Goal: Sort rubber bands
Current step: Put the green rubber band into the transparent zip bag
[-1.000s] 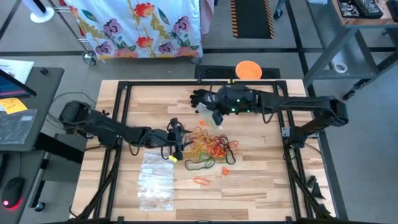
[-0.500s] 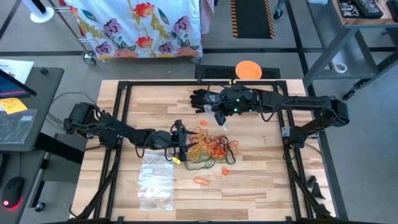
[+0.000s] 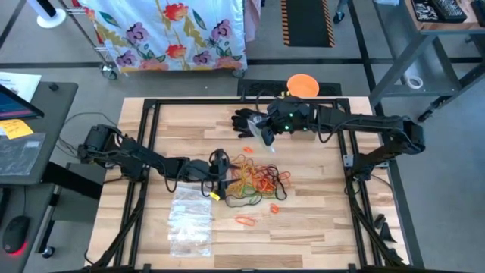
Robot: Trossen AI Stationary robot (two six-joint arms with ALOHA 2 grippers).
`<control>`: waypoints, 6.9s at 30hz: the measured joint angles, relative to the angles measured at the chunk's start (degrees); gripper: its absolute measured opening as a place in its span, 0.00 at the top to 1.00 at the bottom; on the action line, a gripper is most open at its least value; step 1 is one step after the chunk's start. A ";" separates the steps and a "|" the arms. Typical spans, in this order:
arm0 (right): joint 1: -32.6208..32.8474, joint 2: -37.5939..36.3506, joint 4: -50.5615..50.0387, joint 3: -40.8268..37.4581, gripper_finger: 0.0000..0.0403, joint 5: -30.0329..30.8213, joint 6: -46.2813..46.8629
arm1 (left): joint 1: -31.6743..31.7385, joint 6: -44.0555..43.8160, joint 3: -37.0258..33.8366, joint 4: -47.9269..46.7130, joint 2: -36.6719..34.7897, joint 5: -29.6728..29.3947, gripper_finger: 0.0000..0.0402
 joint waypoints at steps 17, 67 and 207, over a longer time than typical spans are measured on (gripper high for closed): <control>-0.04 0.00 0.59 0.00 1.00 -0.01 0.49 | 0.00 -0.35 0.00 -0.98 0.04 0.39 0.52; 0.91 0.02 -0.25 0.09 1.00 -1.15 -2.89 | -3.80 -7.78 13.51 -16.93 17.77 -5.27 0.52; -2.67 4.48 -20.83 18.27 1.00 -7.28 -0.60 | 14.67 7.61 31.52 -62.68 -15.98 -1.10 0.58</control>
